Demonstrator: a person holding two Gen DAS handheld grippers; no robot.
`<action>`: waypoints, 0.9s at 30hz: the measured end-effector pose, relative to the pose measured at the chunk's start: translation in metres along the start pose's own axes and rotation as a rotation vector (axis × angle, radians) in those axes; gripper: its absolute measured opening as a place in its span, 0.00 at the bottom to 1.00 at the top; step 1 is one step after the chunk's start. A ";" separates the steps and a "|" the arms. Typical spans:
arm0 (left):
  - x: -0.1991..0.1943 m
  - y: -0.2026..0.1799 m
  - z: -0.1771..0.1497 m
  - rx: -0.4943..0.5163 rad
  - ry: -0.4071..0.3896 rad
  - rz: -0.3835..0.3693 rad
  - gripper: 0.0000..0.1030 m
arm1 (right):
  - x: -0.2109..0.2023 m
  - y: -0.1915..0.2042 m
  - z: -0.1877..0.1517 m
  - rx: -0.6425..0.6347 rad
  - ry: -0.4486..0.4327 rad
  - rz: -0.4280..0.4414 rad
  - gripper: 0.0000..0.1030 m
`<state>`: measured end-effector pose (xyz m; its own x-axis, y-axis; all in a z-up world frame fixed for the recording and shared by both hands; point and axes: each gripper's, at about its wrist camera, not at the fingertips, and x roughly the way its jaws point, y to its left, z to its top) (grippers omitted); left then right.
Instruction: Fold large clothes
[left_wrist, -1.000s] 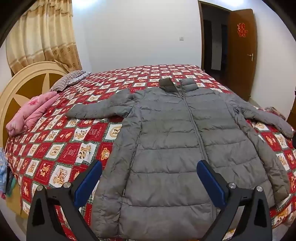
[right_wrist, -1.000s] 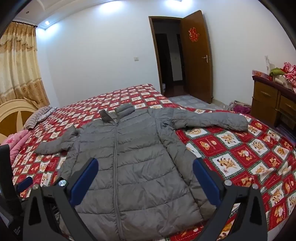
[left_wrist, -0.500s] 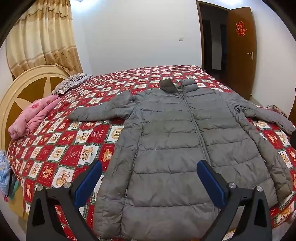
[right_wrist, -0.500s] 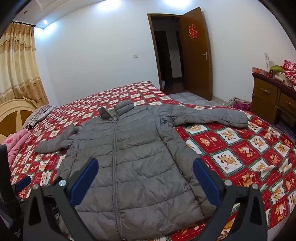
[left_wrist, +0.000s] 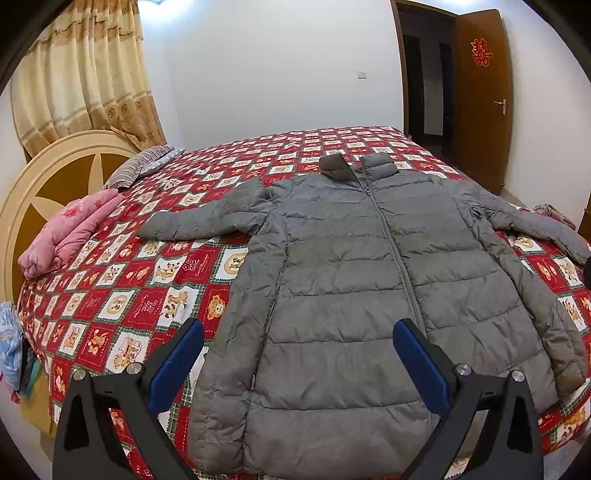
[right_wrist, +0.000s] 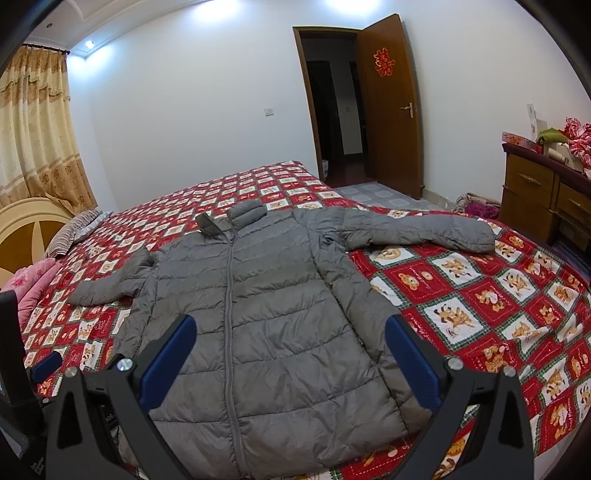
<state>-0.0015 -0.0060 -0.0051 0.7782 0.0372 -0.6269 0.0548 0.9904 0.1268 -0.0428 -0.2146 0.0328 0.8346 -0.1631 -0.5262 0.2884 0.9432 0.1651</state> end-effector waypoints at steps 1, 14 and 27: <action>0.000 0.000 0.000 0.003 -0.001 0.003 0.99 | 0.000 0.000 0.000 0.001 -0.001 0.000 1.00; 0.001 -0.003 -0.001 0.004 0.003 0.001 0.99 | 0.000 -0.001 -0.001 0.000 0.000 -0.001 1.00; 0.004 -0.005 -0.002 0.004 0.004 -0.009 0.99 | 0.004 0.002 0.001 -0.013 0.005 0.000 1.00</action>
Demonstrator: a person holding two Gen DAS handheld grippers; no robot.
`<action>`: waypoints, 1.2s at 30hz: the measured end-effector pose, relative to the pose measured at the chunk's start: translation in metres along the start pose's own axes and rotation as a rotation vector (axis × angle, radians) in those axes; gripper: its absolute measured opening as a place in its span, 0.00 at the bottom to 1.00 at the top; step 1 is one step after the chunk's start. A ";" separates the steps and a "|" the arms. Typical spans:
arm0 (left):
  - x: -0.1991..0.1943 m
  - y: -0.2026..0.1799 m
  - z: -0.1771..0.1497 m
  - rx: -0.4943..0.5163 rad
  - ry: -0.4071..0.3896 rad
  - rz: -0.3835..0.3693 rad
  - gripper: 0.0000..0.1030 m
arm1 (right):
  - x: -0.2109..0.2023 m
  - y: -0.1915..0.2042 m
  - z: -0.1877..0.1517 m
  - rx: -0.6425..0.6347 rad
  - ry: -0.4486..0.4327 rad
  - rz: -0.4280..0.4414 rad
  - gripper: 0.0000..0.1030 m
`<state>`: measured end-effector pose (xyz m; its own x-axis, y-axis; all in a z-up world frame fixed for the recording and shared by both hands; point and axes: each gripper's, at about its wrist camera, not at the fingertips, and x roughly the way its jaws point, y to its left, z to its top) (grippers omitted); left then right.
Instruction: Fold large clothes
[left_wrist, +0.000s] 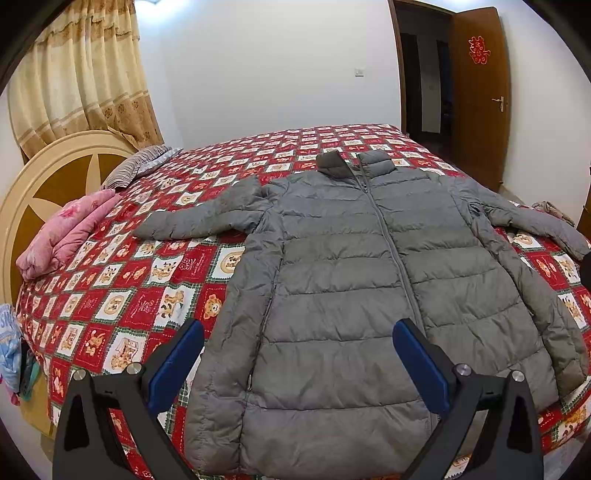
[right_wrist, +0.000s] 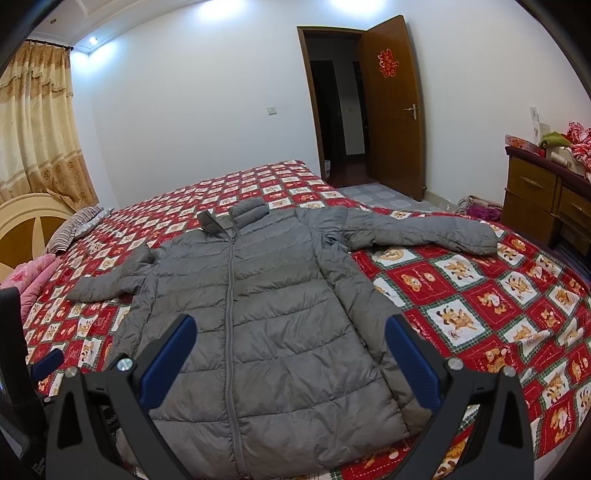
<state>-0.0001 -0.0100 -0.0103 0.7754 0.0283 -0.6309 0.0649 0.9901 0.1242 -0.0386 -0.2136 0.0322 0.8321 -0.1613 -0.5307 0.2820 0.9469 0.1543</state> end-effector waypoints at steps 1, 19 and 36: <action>0.000 0.000 0.000 -0.001 0.001 -0.001 0.99 | 0.001 0.002 0.000 -0.001 0.001 -0.002 1.00; -0.005 0.005 0.004 -0.017 -0.013 -0.028 0.99 | 0.004 0.001 0.000 -0.001 0.007 -0.007 1.00; -0.004 0.005 0.003 -0.016 -0.006 -0.031 0.99 | 0.007 0.000 0.001 -0.010 0.012 -0.014 1.00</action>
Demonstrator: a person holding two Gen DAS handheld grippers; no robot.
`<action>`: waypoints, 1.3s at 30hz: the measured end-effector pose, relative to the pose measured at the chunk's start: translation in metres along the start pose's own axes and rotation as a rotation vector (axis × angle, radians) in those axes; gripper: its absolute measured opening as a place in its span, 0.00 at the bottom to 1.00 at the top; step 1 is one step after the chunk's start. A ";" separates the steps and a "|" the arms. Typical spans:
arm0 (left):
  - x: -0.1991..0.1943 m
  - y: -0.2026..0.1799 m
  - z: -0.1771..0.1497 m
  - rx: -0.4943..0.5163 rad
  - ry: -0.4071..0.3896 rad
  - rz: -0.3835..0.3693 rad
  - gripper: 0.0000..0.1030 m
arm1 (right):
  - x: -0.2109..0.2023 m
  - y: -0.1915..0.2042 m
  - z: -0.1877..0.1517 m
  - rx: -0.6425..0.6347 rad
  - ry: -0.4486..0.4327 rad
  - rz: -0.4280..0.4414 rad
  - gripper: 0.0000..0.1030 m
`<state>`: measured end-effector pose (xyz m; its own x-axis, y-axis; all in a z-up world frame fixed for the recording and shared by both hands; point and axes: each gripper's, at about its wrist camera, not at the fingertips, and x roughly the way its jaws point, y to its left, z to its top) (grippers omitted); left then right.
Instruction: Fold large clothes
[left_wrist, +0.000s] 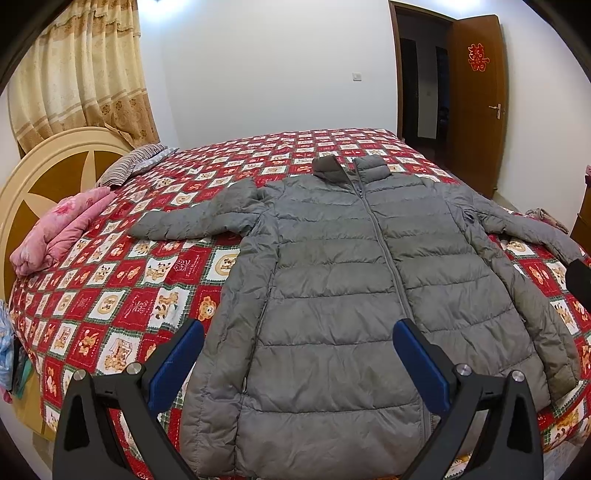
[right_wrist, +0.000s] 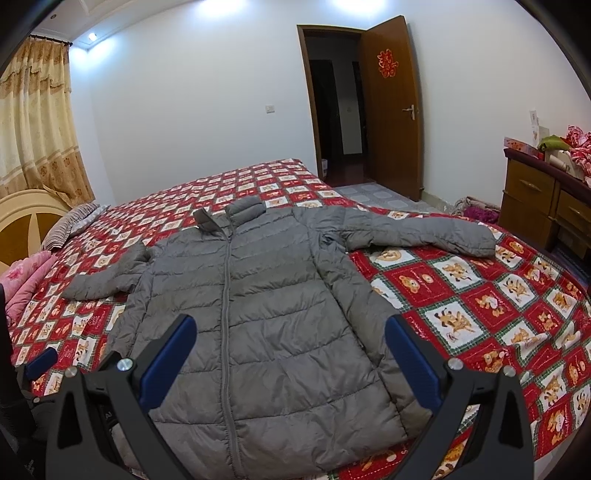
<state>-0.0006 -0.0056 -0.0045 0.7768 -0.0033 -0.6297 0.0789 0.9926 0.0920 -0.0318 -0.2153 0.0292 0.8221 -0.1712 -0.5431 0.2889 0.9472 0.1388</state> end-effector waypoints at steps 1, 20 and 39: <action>0.001 0.000 0.000 0.000 0.001 0.000 0.99 | 0.002 0.000 0.000 -0.002 0.003 -0.001 1.00; 0.119 0.059 0.085 0.038 0.008 -0.120 0.99 | 0.104 -0.165 0.071 0.265 0.101 -0.095 1.00; 0.268 0.086 0.060 -0.211 0.146 -0.173 0.99 | 0.230 -0.371 0.064 0.689 0.183 -0.488 0.67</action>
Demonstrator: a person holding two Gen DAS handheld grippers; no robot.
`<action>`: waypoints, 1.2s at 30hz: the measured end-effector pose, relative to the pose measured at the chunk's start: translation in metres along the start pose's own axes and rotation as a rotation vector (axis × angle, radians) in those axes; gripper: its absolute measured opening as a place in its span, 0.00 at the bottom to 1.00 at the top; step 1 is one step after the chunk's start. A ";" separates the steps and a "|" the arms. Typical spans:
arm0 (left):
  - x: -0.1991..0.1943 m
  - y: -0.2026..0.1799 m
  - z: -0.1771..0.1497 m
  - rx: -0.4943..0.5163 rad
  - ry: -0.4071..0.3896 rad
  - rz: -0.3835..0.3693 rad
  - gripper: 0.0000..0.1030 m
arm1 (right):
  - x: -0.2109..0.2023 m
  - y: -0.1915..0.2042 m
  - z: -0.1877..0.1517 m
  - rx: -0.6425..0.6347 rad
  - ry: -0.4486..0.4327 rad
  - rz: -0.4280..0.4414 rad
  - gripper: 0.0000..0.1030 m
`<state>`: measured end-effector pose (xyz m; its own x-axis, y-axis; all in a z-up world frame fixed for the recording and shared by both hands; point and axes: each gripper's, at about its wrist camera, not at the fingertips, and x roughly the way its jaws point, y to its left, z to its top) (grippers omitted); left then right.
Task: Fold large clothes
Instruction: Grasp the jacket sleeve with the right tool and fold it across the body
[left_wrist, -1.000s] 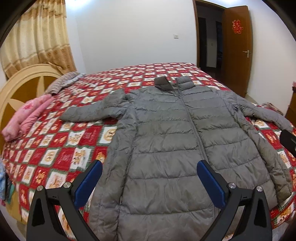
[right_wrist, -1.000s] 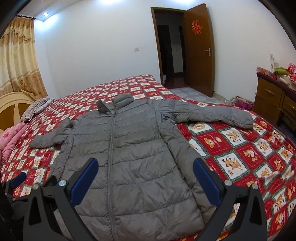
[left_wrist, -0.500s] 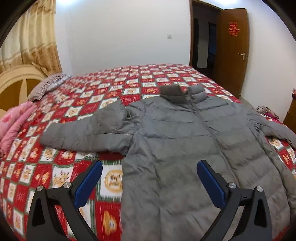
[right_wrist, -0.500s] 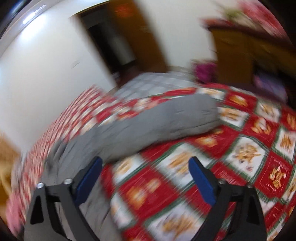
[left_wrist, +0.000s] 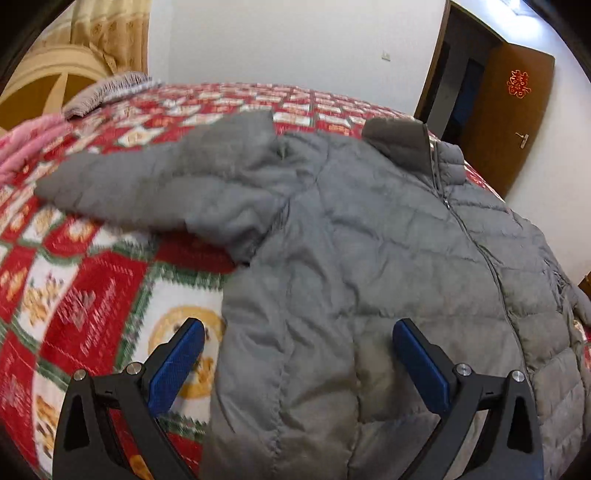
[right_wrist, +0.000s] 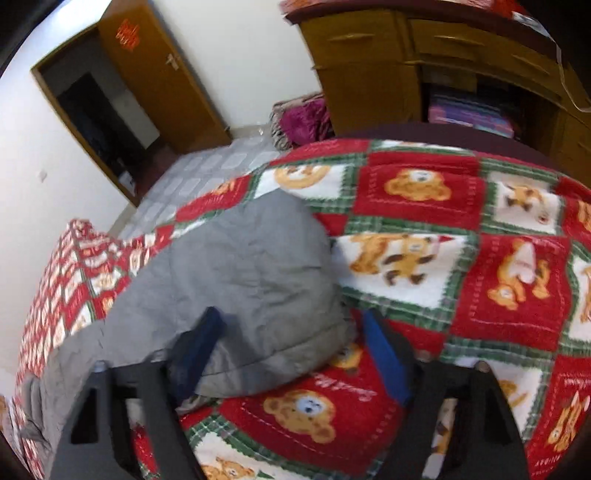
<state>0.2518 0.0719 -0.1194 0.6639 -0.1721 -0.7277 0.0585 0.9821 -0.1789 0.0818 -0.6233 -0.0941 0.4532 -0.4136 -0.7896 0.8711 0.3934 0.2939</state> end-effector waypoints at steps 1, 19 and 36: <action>-0.002 0.002 -0.002 -0.016 -0.009 0.001 0.99 | 0.003 0.002 0.001 -0.024 0.002 -0.020 0.46; -0.021 0.013 -0.024 -0.077 -0.043 -0.071 0.99 | -0.174 0.182 -0.051 -0.579 -0.214 0.248 0.13; -0.014 0.024 -0.016 -0.125 -0.067 -0.153 0.99 | -0.154 0.396 -0.335 -0.980 0.095 0.661 0.13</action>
<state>0.2317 0.0972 -0.1239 0.7025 -0.3089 -0.6412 0.0724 0.9272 -0.3674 0.2940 -0.1286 -0.0367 0.7088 0.1529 -0.6887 -0.0622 0.9860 0.1549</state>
